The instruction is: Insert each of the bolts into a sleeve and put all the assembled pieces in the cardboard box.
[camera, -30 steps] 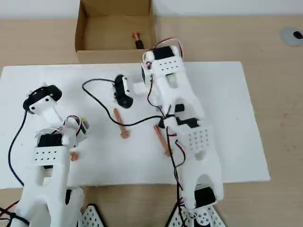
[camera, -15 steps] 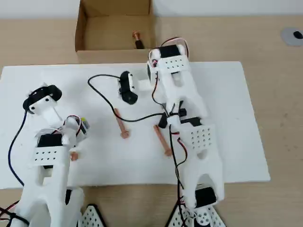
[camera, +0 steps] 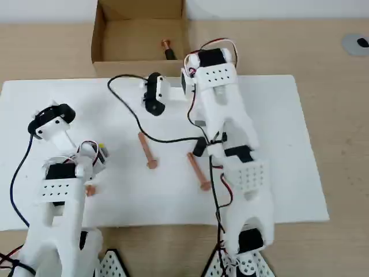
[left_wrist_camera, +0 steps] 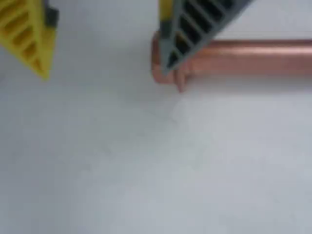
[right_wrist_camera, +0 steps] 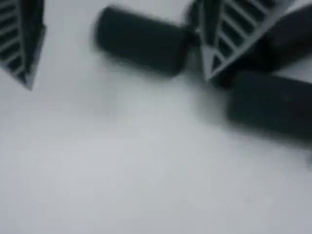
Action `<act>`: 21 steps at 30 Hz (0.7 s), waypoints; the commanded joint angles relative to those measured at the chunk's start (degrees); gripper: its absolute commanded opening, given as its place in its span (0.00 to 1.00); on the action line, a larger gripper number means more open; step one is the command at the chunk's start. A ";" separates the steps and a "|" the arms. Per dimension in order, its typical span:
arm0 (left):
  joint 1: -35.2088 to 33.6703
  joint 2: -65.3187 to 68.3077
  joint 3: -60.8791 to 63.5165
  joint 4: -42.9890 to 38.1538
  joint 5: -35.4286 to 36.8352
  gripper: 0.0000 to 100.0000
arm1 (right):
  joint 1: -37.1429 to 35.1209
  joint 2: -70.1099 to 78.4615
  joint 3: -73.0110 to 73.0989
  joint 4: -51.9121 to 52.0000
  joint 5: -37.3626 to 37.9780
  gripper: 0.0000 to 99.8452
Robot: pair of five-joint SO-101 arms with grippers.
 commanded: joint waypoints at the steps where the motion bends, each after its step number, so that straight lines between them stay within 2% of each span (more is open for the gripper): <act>1: 0.00 -0.22 -0.18 0.35 0.00 0.16 | 0.84 -5.41 1.54 0.88 -11.87 0.27; 4: -0.35 -0.22 -0.26 0.26 0.26 0.16 | 1.10 -5.41 -0.40 0.88 -24.18 0.27; 7: -0.35 -0.22 -0.53 0.35 0.09 0.16 | 2.59 -5.41 -0.92 0.88 -29.71 0.27; 14: -0.53 -0.13 -5.63 5.89 -7.03 0.16 | 7.08 -5.49 1.27 0.88 -28.75 0.27; 21: -7.91 0.13 -6.07 8.79 -1.23 0.16 | 8.57 -5.49 2.59 0.88 -28.48 0.27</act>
